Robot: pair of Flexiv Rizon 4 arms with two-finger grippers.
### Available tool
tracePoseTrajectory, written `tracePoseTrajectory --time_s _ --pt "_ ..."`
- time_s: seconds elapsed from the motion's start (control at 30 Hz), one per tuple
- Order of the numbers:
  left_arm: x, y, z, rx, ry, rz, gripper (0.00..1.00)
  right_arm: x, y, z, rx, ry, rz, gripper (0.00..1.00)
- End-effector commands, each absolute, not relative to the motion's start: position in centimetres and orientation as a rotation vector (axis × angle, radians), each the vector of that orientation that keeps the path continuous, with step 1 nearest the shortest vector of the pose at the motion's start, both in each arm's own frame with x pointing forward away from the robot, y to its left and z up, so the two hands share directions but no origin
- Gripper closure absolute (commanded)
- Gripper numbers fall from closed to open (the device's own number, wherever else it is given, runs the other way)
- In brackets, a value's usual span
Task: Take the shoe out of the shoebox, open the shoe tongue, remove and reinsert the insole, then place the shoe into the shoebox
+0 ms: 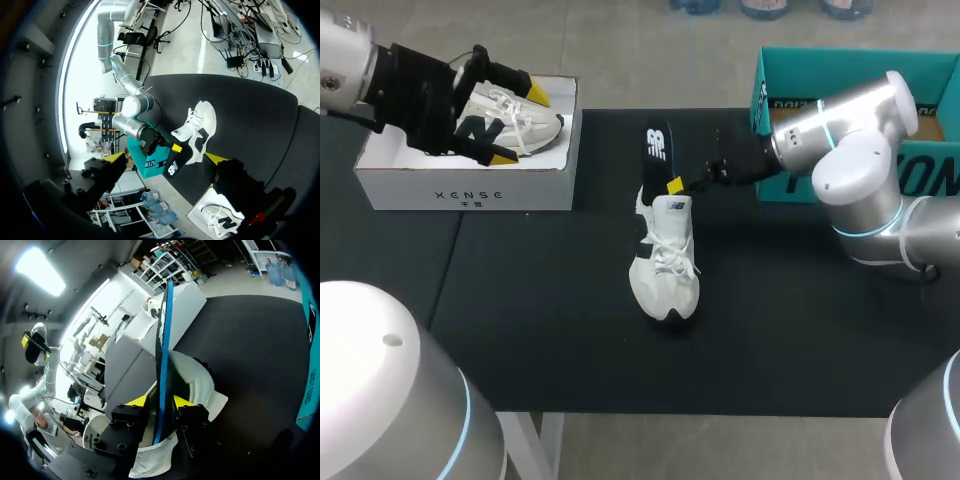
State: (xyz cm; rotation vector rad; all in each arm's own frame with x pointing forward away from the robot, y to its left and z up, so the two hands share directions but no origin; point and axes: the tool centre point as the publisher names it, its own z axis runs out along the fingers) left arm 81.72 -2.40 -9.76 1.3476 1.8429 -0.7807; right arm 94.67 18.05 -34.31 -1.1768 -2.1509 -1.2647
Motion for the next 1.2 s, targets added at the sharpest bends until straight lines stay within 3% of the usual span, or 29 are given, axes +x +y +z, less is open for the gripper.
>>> tracePoseTrajectory --time_s 0.03,0.07,0.13,0.2,0.83,0.87,0.9,0.97,1.2 --pt "81.7 -2.4 -9.8 1.349 1.845 -0.777 0.00 97.0 19.1 -34.3 -1.161 -2.163 -1.248 0.60" --pt "81.7 -2.4 -9.8 1.349 1.845 -0.777 0.00 97.5 19.2 -34.3 -1.162 -2.165 -1.255 0.62" --pt "81.7 -2.4 -9.8 1.349 1.845 -0.777 0.00 98.0 19.3 -34.3 -1.165 -2.171 -1.258 0.76" --pt "81.7 -2.4 -9.8 1.349 1.845 -0.777 0.00 98.3 19.3 -34.4 -1.185 -2.170 -1.260 1.00" --pt "81.7 -2.4 -9.8 1.349 1.845 -0.777 0.00 92.6 18.2 -36.1 -1.235 -2.112 -1.126 1.00" --pt "81.7 -2.4 -9.8 1.349 1.845 -0.777 0.00 92.7 18.2 -36.2 -1.237 -2.109 -1.125 0.89" --pt "81.7 -2.4 -9.8 1.349 1.845 -0.777 0.00 93.0 18.3 -36.1 -1.240 -2.109 -1.132 0.64" --pt "81.7 -2.4 -9.8 1.349 1.845 -0.777 0.00 93.9 18.4 -35.7 -1.247 -2.109 -1.162 0.55" --pt "81.7 -2.4 -9.8 1.349 1.845 -0.777 0.00 96.6 19.3 -34.5 -1.236 -2.128 -1.204 0.65"
